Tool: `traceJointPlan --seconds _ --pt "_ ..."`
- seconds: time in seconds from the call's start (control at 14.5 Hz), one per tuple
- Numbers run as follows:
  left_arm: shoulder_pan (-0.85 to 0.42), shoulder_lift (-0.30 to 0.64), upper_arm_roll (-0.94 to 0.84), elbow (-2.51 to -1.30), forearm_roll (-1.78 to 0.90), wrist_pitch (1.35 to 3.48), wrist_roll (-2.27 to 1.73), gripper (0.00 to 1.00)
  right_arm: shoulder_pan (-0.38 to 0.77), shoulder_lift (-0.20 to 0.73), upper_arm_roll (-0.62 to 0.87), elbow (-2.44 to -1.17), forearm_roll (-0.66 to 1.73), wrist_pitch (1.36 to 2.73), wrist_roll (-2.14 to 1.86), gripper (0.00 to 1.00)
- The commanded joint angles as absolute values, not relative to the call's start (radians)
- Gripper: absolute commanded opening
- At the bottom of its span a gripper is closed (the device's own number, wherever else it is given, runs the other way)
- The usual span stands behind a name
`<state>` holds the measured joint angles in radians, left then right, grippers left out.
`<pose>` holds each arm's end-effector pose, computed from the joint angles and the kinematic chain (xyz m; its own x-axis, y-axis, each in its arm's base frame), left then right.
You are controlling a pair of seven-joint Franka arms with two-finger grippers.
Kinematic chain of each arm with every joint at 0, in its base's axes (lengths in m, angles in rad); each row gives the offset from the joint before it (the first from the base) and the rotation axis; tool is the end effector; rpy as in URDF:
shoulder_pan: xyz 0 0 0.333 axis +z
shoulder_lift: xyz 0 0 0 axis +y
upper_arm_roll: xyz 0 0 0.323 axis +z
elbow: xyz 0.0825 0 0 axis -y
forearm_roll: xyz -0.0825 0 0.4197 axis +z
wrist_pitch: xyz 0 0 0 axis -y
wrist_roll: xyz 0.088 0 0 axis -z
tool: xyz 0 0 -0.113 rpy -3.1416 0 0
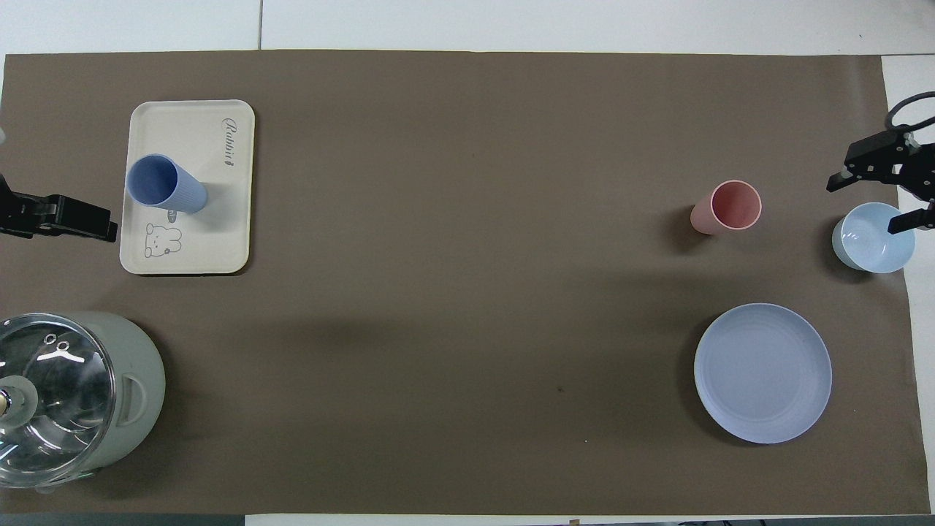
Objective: Place cup on tray
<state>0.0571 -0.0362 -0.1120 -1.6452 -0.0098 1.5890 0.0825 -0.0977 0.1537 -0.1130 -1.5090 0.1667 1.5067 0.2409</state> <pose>0.5781 -0.0339 0.6103 0.9904 -0.1366 -0.0197 -0.1365 -0.9906 0.0074 0.6170 -0.1070 0.5598 0.8877 -0.4219 -0.1846 -0.4449 -0.8891 -0.1072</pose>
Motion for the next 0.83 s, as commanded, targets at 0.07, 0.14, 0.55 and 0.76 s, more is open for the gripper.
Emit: traceJointPlan --seconds 0.07,0.14,0.55,0.76 --pt "0.063 -0.06 -0.115 -1.686 0.008 1.605 0.091 1.0 -0.087 0.054 -0.107 -1.545 0.072 1.456 0.031 1.0" --pt "0.064 -0.061 -0.114 -1.689 -0.009 1.615 0.074 1.0 -0.086 0.039 -0.107 -1.548 0.057 1.441 -0.006 1.0" --pt "0.064 0.006 -0.104 -1.533 -0.018 1.458 0.044 1.0 -0.042 -0.09 -0.107 -1.686 -0.015 1.471 -0.032 1.0" --pt "0.064 0.014 -0.103 -1.528 -0.017 1.454 0.046 1.0 -0.006 -0.091 -0.11 -1.695 -0.017 1.499 -0.029 1.0"
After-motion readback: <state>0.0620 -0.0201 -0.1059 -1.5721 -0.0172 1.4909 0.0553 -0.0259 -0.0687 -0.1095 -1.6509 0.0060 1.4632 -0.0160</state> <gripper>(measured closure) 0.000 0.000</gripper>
